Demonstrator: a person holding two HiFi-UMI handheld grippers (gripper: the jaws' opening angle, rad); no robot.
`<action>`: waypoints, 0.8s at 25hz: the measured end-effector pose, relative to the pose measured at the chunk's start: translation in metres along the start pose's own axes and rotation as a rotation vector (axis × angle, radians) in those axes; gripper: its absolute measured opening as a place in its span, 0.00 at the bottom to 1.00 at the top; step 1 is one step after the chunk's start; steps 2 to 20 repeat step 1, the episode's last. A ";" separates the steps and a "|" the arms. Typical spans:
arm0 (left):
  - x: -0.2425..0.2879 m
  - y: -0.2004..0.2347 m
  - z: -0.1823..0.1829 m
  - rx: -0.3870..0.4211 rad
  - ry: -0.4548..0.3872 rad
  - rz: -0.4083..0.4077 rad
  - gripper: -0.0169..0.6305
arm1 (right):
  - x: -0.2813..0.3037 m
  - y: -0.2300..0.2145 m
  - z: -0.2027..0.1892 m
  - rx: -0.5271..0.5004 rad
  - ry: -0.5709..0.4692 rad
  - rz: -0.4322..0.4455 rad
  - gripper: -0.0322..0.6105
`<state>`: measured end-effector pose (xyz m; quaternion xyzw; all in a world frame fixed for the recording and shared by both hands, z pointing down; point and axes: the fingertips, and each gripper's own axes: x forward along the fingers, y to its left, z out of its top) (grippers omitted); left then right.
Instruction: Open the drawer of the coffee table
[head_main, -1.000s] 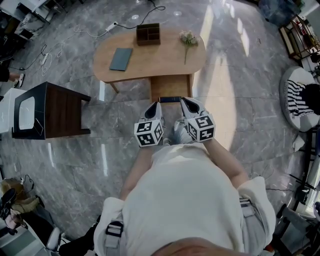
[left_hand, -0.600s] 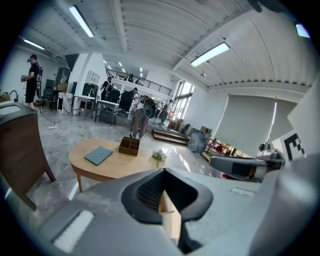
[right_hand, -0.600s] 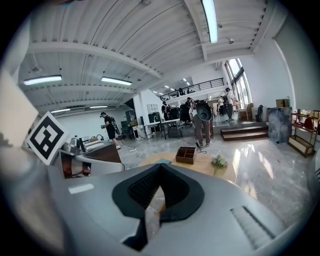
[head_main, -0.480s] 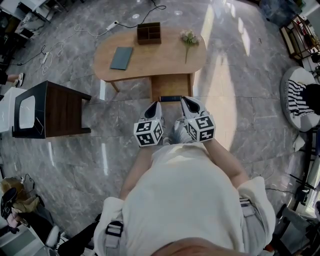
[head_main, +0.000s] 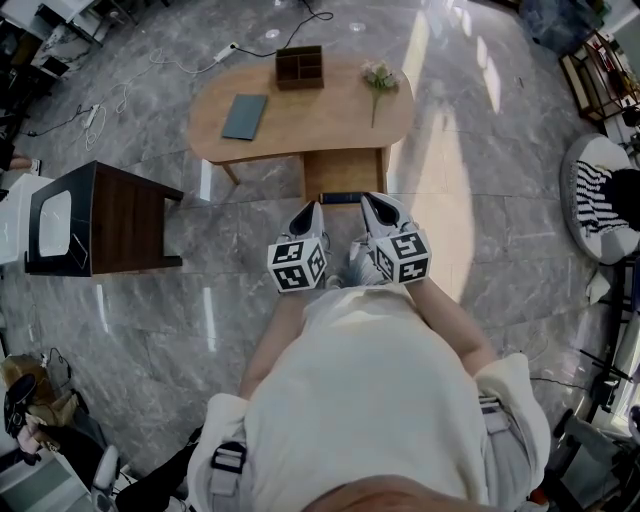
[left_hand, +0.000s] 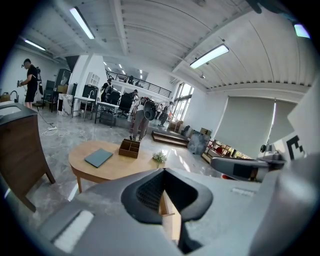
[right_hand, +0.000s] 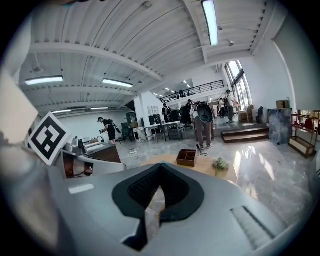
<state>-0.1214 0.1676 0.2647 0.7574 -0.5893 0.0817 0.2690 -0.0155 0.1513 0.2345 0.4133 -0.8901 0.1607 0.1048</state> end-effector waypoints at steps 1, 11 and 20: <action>-0.001 0.001 0.000 0.000 0.000 0.000 0.03 | 0.000 0.001 0.000 -0.001 -0.002 -0.001 0.05; -0.001 0.001 0.000 0.000 0.000 0.000 0.03 | 0.000 0.001 0.000 -0.001 -0.002 -0.001 0.05; -0.001 0.001 0.000 0.000 0.000 0.000 0.03 | 0.000 0.001 0.000 -0.001 -0.002 -0.001 0.05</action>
